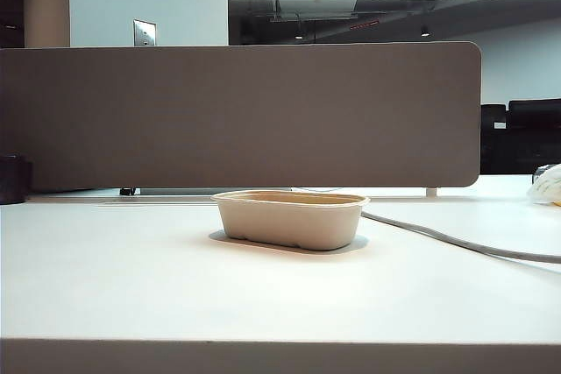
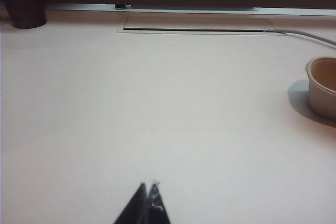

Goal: Pick up the cleaning sponge from the table and place it into the paper lunch box.

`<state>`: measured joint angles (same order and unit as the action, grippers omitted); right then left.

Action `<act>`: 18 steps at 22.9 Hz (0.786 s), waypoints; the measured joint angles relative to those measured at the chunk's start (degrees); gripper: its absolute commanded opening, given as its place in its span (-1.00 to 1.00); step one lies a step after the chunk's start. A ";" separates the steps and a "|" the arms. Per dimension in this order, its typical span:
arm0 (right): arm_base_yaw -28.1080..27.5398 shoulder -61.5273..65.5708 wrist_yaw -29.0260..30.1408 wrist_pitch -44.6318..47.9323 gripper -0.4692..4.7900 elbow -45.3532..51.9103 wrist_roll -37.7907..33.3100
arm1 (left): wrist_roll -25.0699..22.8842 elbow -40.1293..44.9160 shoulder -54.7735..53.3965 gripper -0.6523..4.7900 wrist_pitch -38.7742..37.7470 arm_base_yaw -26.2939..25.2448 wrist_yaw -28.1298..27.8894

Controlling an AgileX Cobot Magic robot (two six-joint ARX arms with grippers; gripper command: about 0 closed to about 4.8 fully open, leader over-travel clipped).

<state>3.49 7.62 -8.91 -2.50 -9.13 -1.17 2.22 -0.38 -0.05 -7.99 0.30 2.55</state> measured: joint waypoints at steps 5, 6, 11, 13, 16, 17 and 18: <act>-2.05 -6.58 2.12 0.35 -0.85 6.23 -0.04 | 0.00 0.00 -0.02 -0.78 0.00 0.02 -0.04; -2.03 -7.63 2.58 0.39 -0.85 7.45 -0.07 | 0.00 0.00 -0.02 -0.78 0.00 0.00 -0.04; -1.81 -7.41 4.57 0.31 -0.85 8.85 -0.11 | 0.00 0.00 -0.04 -0.78 -0.02 0.00 -0.04; -1.77 -7.39 4.63 0.50 -0.85 8.85 -0.09 | 0.00 0.00 -0.04 -0.78 -0.02 0.00 -0.02; -1.77 -7.39 4.63 0.52 -0.85 8.85 -0.09 | 0.00 0.00 -0.04 -0.78 -0.02 0.02 -0.02; -1.77 -7.39 4.63 0.52 -0.85 8.85 -0.09 | 0.00 0.00 -0.04 -0.78 -0.02 0.00 -0.02; -1.77 -7.39 4.63 0.50 -0.85 8.85 -0.11 | 0.00 0.00 -0.04 -0.78 -0.02 0.00 -0.02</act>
<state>1.72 0.23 -4.27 -2.00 -0.27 -1.28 2.22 -0.38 -0.10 -8.01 0.30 2.52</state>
